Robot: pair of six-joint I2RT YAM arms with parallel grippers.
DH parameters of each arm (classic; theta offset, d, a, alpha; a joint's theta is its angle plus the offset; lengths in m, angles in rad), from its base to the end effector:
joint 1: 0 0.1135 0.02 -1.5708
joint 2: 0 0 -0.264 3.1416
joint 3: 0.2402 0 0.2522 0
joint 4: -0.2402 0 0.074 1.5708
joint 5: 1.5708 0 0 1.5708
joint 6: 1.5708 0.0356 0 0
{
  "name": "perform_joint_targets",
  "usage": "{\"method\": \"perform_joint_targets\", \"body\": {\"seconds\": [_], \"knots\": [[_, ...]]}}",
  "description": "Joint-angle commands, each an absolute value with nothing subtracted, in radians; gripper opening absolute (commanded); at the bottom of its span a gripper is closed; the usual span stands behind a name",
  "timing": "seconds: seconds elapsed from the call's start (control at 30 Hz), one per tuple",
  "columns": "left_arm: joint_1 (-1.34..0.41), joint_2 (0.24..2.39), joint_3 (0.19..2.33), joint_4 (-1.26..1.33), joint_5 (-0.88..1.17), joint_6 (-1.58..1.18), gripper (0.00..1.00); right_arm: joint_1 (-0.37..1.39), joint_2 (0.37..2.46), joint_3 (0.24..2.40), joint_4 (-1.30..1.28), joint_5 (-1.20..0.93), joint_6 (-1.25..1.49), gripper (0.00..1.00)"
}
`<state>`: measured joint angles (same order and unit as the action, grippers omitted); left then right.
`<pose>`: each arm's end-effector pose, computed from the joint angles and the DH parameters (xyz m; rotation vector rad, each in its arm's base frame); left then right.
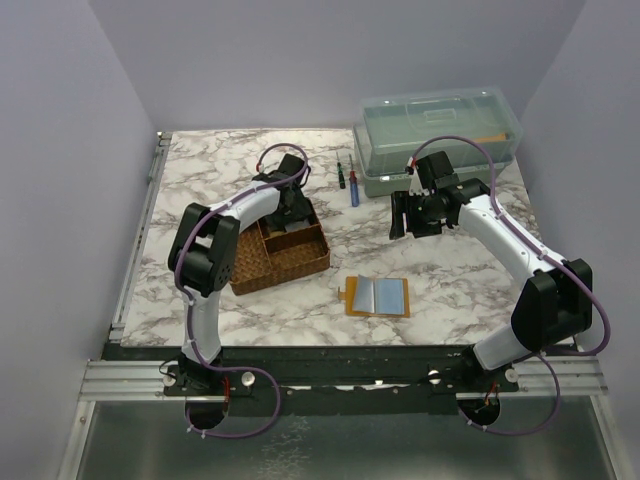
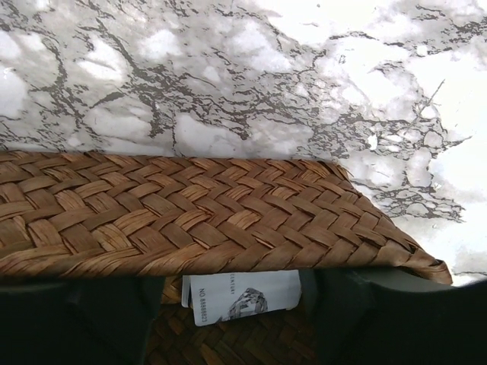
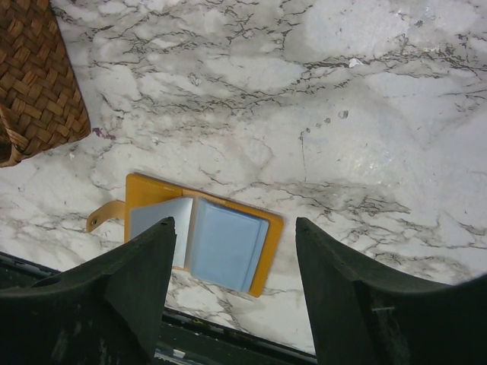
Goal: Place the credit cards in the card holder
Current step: Pick up the credit card from the storage box.
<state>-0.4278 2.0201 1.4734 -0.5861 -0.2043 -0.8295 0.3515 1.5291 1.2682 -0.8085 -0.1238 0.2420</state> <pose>0.3863 -0.1682 0.1766 -0.5916 2.6011 -0.1279 0.2930 0.1121 0.2762 -0.1888 2.6688 0.3589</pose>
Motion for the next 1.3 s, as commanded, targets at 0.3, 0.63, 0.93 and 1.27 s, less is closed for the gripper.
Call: {"method": "perform_joint_targets", "body": {"seconds": [0.3,0.63,0.93,1.27], "knots": [[-0.438,1.959,1.459,-0.601,-0.227,-0.817,0.35,0.344,1.514,1.257,-0.824,-0.128,0.237,0.68],[-0.438,1.917,1.459,-0.633,-0.260,-0.805,0.15,0.345,1.509,1.253,-0.822,-0.132,0.238,0.68],[-0.446,1.920,1.514,-0.701,-0.244,-0.809,0.00,0.345,1.509,1.250,-0.821,-0.138,0.240,0.69],[-0.448,2.048,1.763,-1.053,-0.275,-0.905,0.00,0.345,1.508,1.250,-0.819,-0.145,0.241,0.69]]}}
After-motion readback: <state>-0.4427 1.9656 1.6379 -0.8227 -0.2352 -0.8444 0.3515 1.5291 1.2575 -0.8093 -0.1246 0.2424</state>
